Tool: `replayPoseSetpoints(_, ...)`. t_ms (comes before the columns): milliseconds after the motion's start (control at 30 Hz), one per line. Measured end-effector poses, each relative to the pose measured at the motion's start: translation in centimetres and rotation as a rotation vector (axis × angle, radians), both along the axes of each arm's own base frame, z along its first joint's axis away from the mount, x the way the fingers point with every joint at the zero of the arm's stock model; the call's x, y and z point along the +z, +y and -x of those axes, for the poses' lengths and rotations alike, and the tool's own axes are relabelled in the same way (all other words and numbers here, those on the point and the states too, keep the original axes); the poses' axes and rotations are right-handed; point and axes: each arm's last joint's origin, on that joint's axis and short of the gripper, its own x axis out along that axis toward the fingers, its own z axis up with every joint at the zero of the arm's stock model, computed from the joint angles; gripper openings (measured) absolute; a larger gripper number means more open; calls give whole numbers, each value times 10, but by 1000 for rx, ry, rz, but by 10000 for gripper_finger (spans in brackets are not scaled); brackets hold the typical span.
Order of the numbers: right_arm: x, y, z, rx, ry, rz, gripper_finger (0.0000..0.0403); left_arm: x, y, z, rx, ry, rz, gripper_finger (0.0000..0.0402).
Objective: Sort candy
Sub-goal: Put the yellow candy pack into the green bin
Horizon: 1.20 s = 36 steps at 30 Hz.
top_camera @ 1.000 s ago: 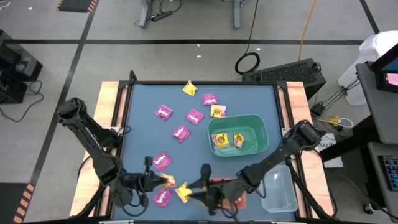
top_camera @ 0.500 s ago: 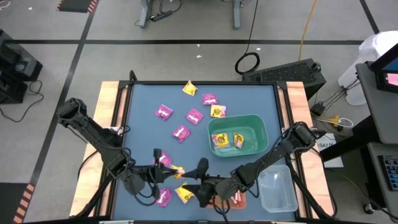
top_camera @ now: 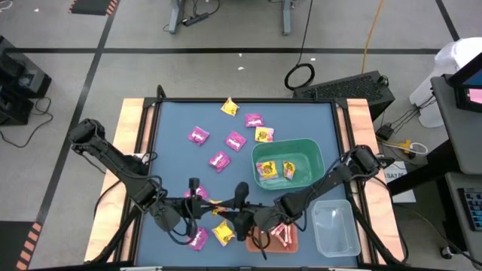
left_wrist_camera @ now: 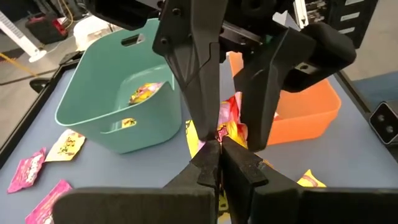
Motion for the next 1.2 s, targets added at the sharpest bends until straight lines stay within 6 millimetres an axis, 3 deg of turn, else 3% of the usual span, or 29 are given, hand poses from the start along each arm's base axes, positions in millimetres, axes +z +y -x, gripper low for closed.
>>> replayPoseSetpoints(200, 0, -1, 0, -14, 1, -15, 97, 0, 0, 0, 0, -2, 4, 47)
replayPoseSetpoints(533, -3, -2, 2, -79, 25, 23, 84, 2, -2, 1, 54, -43, 5, 200)
replayPoseSetpoints(700, -5, -2, 5, -123, 63, 97, 83, 4, -8, 9, 108, -88, -35, 252)
replayPoseSetpoints(867, 1, -5, 10, -143, 84, 117, 73, 5, -15, 15, 102, -108, -68, 269)
replayPoseSetpoints(1200, 38, -17, 33, -211, 129, 185, 40, -1, -20, 16, 103, -93, -25, 270)
